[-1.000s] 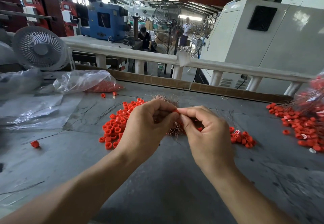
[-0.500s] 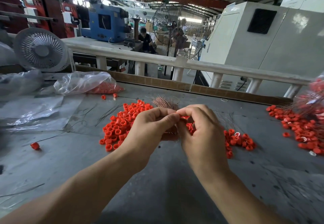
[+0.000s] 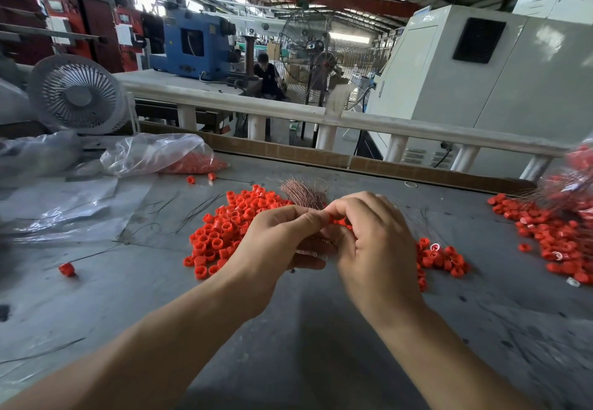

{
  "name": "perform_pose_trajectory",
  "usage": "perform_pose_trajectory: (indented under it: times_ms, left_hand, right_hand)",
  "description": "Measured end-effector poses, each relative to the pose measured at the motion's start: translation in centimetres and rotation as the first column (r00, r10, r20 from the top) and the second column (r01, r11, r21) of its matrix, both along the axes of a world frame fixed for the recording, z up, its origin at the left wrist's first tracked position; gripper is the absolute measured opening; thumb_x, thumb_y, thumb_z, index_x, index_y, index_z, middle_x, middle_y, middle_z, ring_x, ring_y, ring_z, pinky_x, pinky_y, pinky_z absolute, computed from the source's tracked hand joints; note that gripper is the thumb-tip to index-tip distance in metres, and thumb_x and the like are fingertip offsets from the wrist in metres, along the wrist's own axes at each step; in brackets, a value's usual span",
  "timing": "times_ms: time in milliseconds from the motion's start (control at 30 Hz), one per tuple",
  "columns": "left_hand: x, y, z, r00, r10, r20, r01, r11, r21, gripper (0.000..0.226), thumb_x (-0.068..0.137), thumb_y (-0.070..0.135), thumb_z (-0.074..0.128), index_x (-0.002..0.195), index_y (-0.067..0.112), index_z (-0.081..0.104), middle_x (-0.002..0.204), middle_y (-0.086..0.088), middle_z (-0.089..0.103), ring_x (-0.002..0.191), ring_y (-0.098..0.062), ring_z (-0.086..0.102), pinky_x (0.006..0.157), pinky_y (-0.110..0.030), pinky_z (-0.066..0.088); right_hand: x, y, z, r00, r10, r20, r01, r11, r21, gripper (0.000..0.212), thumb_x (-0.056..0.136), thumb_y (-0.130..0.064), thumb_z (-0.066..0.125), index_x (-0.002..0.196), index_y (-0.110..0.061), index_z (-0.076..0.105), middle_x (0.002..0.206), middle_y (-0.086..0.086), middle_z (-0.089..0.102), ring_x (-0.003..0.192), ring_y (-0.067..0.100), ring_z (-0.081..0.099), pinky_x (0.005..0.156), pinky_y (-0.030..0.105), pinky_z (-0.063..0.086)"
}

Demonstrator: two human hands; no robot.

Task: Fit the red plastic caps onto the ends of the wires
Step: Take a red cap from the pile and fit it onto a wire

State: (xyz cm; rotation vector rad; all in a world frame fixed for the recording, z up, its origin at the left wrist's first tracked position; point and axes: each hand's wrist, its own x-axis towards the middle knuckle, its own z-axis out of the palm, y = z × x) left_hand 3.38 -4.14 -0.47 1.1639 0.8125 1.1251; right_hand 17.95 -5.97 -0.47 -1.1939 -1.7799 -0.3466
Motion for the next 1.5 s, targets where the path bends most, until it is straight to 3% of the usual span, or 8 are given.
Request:
perform_pose_trajectory:
  times_ms: [333,433,567,700,967,1233,1500]
  left_hand:
    - [-0.2,-0.1,0.0,0.999,0.034,-0.036,-0.032,0.998,0.054,0.016,0.097,0.016,0.064,0.097,0.002,0.070,0.091,-0.019,0.072,0.081,-0.024,0.068,0.070,-0.031,0.054]
    - [-0.3,0.0,-0.1,0.999,0.045,-0.029,-0.042,0.996,0.085,0.021,0.093,0.021,0.067,0.097,0.000,0.070,0.088,-0.017,0.070,0.078,-0.022,0.068,0.067,-0.027,0.055]
    - [-0.2,0.2,-0.3,0.996,0.067,-0.056,-0.058,0.988,0.146,0.029,0.094,0.024,0.068,0.098,-0.004,0.071,0.085,-0.016,0.072,0.076,-0.020,0.068,0.067,-0.027,0.057]
    - [-0.2,0.3,-0.5,0.987,0.119,-0.110,-0.095,0.975,0.199,0.021,0.098,0.020,0.066,0.096,0.000,0.072,0.080,-0.009,0.074,0.073,-0.017,0.069,0.068,-0.030,0.057]
    - [-0.2,0.4,-0.6,0.976,0.141,-0.165,-0.094,0.960,0.264,0.015,0.097,0.023,0.067,0.094,0.009,0.073,0.085,-0.014,0.075,0.075,-0.019,0.069,0.068,-0.034,0.057]
    - [-1.1,1.6,-0.9,0.951,0.216,-0.223,-0.150,0.948,0.281,0.018,0.099,0.021,0.064,0.089,0.010,0.074,0.079,-0.003,0.076,0.070,-0.012,0.070,0.062,-0.025,0.057]
    - [-1.4,1.7,-1.0,0.940,0.216,-0.262,-0.139,0.948,0.285,0.013,0.100,0.014,0.063,0.092,0.012,0.073,0.086,-0.004,0.078,0.074,-0.014,0.070,0.062,-0.024,0.057]
  right_hand:
    - [0.2,0.3,0.2,0.995,0.011,0.099,-0.011,1.000,-0.006,0.010,0.085,-0.014,0.064,0.089,-0.018,0.072,0.091,-0.007,0.067,0.089,0.022,0.060,0.080,0.039,0.046]
    - [0.5,0.6,-0.1,0.997,0.069,0.036,-0.068,0.997,-0.040,0.013,0.088,-0.007,0.071,0.096,-0.016,0.073,0.096,-0.007,0.066,0.093,0.018,0.061,0.081,0.032,0.049]
    - [0.9,0.5,-0.4,0.988,0.151,-0.030,-0.153,0.986,-0.074,0.014,0.091,-0.014,0.074,0.104,-0.019,0.073,0.102,-0.010,0.064,0.088,0.008,0.063,0.072,0.021,0.050]
    - [0.8,0.5,-0.4,0.983,0.182,-0.033,-0.183,0.982,-0.042,0.015,0.091,-0.012,0.075,0.105,-0.017,0.075,0.103,-0.008,0.065,0.090,0.007,0.064,0.075,0.021,0.052]
    - [0.9,0.2,-0.3,0.988,0.149,-0.048,-0.150,0.988,-0.023,0.016,0.090,-0.004,0.074,0.102,-0.015,0.076,0.101,-0.006,0.067,0.090,0.009,0.065,0.076,0.024,0.053]
    - [1.2,0.5,0.0,0.998,0.059,-0.005,-0.059,0.997,-0.049,0.017,0.086,-0.005,0.078,0.102,-0.010,0.074,0.105,-0.002,0.070,0.097,0.015,0.067,0.085,0.024,0.051]
    - [3.5,1.8,-0.1,0.994,-0.088,-0.062,0.083,0.993,-0.082,0.012,0.086,-0.012,0.080,0.095,-0.013,0.072,0.095,-0.002,0.068,0.084,0.020,0.065,0.074,0.038,0.054]
